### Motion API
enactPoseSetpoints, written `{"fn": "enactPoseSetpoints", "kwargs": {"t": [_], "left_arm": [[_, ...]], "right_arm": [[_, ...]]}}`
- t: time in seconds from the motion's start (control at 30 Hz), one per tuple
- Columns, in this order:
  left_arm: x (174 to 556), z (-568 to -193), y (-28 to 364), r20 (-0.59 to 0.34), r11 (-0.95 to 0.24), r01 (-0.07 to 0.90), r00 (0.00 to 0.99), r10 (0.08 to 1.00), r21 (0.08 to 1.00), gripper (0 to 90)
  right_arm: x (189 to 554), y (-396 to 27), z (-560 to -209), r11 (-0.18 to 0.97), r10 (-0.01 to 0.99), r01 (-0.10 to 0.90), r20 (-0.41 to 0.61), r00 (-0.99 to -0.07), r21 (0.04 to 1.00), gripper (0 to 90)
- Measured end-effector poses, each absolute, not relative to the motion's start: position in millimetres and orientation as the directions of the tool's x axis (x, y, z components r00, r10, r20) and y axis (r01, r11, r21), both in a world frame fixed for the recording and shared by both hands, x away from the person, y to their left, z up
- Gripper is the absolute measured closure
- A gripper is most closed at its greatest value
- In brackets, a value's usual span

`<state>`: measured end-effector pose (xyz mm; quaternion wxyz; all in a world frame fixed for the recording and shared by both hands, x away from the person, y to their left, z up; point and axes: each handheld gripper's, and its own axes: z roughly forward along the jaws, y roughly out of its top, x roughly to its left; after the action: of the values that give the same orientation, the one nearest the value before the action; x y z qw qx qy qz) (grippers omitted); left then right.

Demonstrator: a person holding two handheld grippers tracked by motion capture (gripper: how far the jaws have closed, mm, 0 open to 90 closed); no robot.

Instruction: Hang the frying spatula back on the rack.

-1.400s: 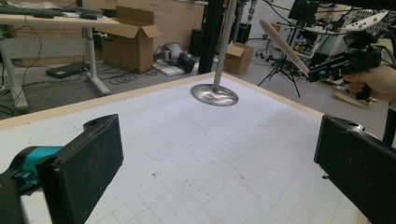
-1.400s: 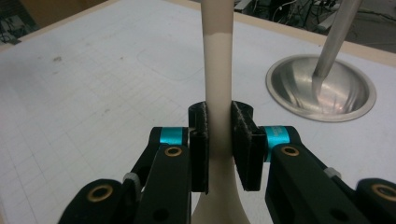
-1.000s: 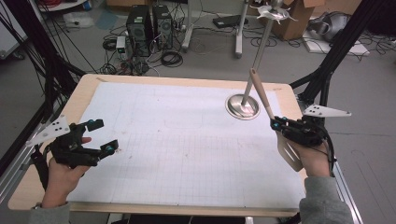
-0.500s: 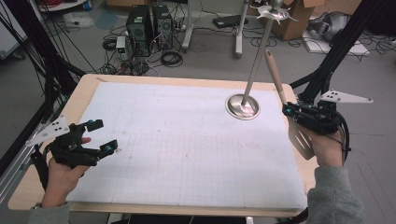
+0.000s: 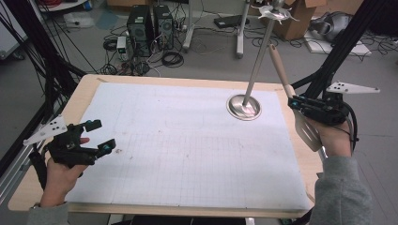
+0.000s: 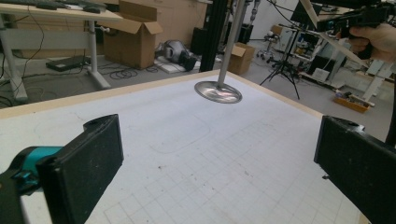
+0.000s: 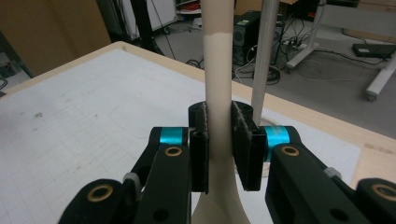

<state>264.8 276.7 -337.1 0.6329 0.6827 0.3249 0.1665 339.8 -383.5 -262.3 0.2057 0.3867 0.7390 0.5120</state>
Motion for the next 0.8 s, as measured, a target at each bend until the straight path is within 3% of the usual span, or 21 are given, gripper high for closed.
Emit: {"fn": "enactPoseSetpoints", "kwargs": {"t": [0.23, 0.8], "left_arm": [[263, -338, 285, -0.191, 0.022, 0.237, 0.72, 0.667, 0.971, 1.8], [260, -341, 295, -0.202, 0.035, 0.245, 0.701, 0.684, 0.969, 1.7]], "right_arm": [[346, -394, -257, 0.21, 0.778, 0.356, 0.065, -0.624, 0.91, 78.1], [360, -419, -237, 0.153, 0.8, 0.337, 0.084, -0.594, 0.929, 78.1]]}}
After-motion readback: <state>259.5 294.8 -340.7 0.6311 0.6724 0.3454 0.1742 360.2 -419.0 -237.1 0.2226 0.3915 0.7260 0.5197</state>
